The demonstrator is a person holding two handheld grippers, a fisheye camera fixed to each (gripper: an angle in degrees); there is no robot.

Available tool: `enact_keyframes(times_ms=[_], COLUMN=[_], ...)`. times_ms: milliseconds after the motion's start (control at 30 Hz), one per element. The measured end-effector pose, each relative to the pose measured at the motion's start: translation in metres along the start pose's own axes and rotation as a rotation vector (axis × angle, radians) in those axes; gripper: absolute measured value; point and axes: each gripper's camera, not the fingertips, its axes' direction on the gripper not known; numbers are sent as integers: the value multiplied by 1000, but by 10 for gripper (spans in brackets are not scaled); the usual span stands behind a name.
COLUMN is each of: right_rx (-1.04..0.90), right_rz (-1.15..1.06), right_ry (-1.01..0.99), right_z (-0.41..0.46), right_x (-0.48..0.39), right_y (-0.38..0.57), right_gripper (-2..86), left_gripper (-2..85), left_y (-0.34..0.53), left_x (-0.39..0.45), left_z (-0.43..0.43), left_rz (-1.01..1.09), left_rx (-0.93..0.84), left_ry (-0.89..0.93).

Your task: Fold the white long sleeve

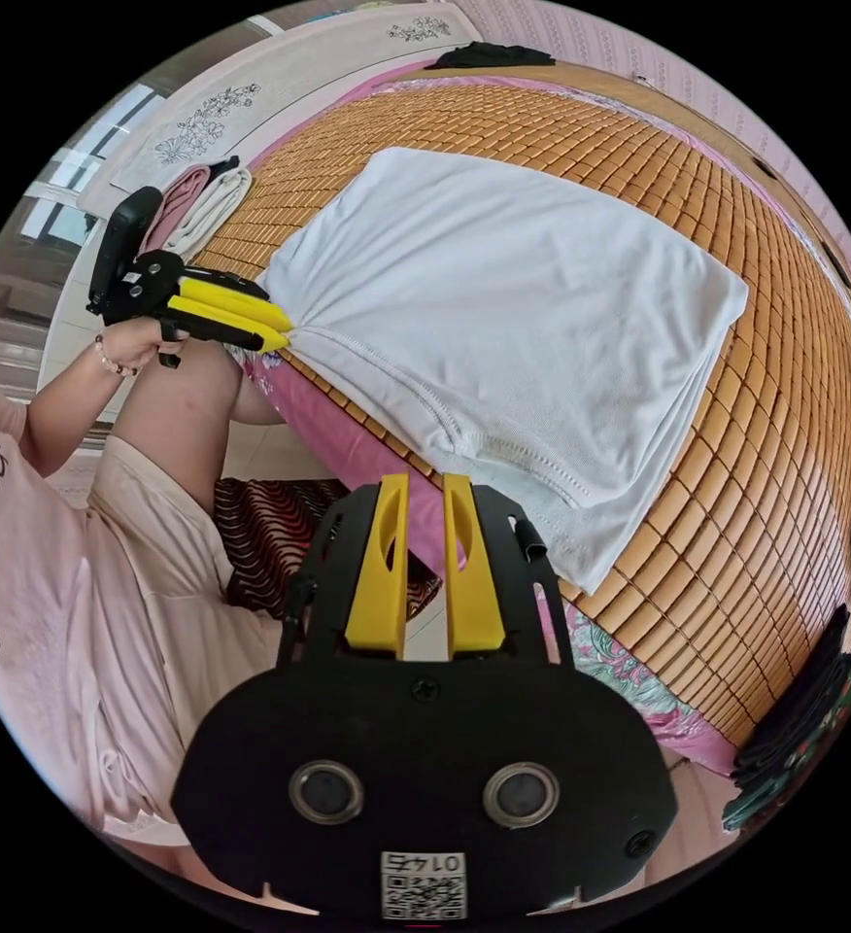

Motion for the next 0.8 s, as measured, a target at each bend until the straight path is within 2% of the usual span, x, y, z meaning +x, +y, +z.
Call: enact_keyframes(times_ms=[100, 167, 233, 300, 400, 567, 800], right_rx=[104, 139, 102, -24, -46, -132, 13], right_rz=[55, 108, 108, 94, 73, -98, -289], right_ry=[51, 175, 244, 254, 242, 352, 254], right_z=[-13, -15, -6, 13, 19, 4, -14], right_x=[-1, 2, 4, 7, 4, -13, -42], right_y=[-7, -18, -30, -43, -54, -84, -208], right_gripper=[18, 5, 0, -3, -6, -9, -5], left_gripper=[49, 52, 52, 52, 51, 51, 12], left_y=[0, 0, 0, 0, -2, 9, -5], left_x=[6, 14, 20, 26, 40, 59, 68], left_z=[1, -2, -5, -6, -5, -2, 5], left_rz=[2, 15, 24, 27, 79, 150, 106], left_rx=[14, 16, 23, 24, 6, -63, 180], left_ry=[3, -8, -27, -46, -29, -82, -1])
